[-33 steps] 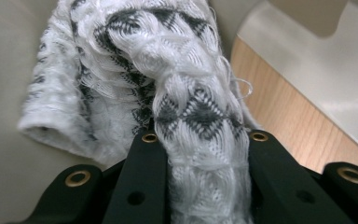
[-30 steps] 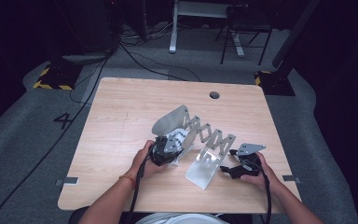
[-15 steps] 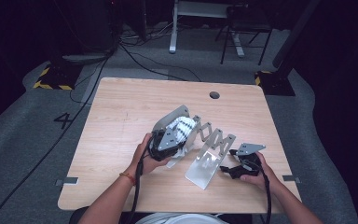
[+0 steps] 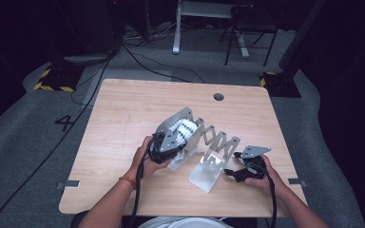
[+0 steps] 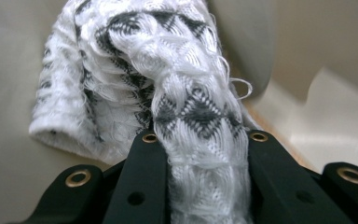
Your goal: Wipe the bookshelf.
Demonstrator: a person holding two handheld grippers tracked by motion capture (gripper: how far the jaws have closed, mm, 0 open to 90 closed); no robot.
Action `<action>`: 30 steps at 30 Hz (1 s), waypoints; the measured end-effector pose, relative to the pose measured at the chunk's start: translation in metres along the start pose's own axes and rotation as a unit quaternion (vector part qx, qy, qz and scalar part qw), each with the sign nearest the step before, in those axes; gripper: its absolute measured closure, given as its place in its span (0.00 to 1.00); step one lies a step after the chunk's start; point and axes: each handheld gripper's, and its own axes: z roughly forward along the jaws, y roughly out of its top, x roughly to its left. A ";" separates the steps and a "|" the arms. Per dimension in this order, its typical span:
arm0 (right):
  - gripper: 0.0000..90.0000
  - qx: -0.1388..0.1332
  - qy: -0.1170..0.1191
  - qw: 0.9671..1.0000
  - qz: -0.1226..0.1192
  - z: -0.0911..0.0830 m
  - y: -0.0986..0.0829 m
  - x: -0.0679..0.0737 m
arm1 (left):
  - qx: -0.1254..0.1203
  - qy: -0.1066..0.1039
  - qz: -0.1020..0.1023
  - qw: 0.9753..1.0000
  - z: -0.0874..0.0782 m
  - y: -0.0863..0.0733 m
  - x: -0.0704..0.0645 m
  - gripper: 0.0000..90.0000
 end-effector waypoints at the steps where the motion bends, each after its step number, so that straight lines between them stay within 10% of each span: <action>1: 0.17 0.000 0.000 1.000 0.000 0.000 0.000 0.000 | 0.014 -0.003 0.000 1.000 0.004 -0.004 -0.001 0.87; 9: 0.17 0.000 -0.001 1.000 0.001 0.000 0.000 0.000 | 0.068 -0.022 -0.013 0.997 0.021 -0.022 -0.003 0.87; 17: 0.17 0.000 -0.001 1.000 0.001 0.000 0.000 0.000 | 0.016 0.003 -0.024 1.000 0.000 -0.009 0.007 0.87; 30: 0.17 0.000 -0.001 1.000 0.001 0.000 0.000 0.000 | -0.078 0.041 -0.041 0.995 -0.051 0.007 0.020 0.87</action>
